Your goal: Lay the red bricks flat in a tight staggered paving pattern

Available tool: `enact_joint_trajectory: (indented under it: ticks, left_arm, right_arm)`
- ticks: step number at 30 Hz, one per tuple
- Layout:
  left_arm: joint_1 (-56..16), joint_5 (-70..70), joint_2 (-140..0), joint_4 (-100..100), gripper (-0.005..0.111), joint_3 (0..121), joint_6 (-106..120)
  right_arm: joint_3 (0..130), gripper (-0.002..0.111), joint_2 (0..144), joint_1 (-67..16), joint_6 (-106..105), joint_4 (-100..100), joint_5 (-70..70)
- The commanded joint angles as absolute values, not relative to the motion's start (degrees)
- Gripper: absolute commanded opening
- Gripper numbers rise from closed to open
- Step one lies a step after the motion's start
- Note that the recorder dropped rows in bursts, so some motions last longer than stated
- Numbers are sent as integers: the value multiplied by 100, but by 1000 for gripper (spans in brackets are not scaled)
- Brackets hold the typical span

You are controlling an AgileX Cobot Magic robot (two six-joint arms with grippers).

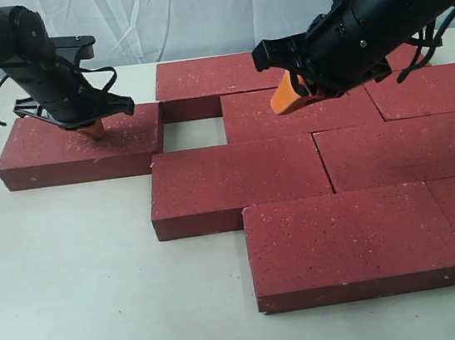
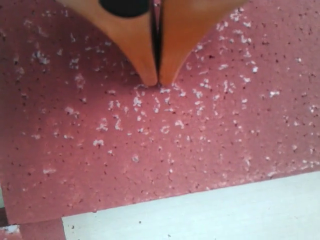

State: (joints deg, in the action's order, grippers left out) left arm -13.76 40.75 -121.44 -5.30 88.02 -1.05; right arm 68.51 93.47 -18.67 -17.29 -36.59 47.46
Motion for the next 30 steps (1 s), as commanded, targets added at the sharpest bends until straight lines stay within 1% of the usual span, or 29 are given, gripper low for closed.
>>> enact_joint_trajectory:
  ticks: [1,10,21,25,30]
  left_arm:
    - [-1517,4035,-12327,-1210,0,8765,-110]
    - [-1472,4292,-12304,-1153,0,8765,87]
    - [-1377,4584,-12095,303,0,8765,131]
    - [-1387,4491,-12068,229,0,8765,190]
    - [-1387,4293,-12068,-556,0,8765,652]
  right_arm:
    - [6835,-1,9287,-1846,-1794,-3682,4736]
    - [6835,-1,9287,-1846,-1804,-3682,4738]
    - [6835,-1,9287,-1846,-1837,-3682,4738]
    - [6835,-1,9287,-1846,-1836,-3682,4725]
    - [6835,-1,9287,-1846,-1836,-3682,4714]
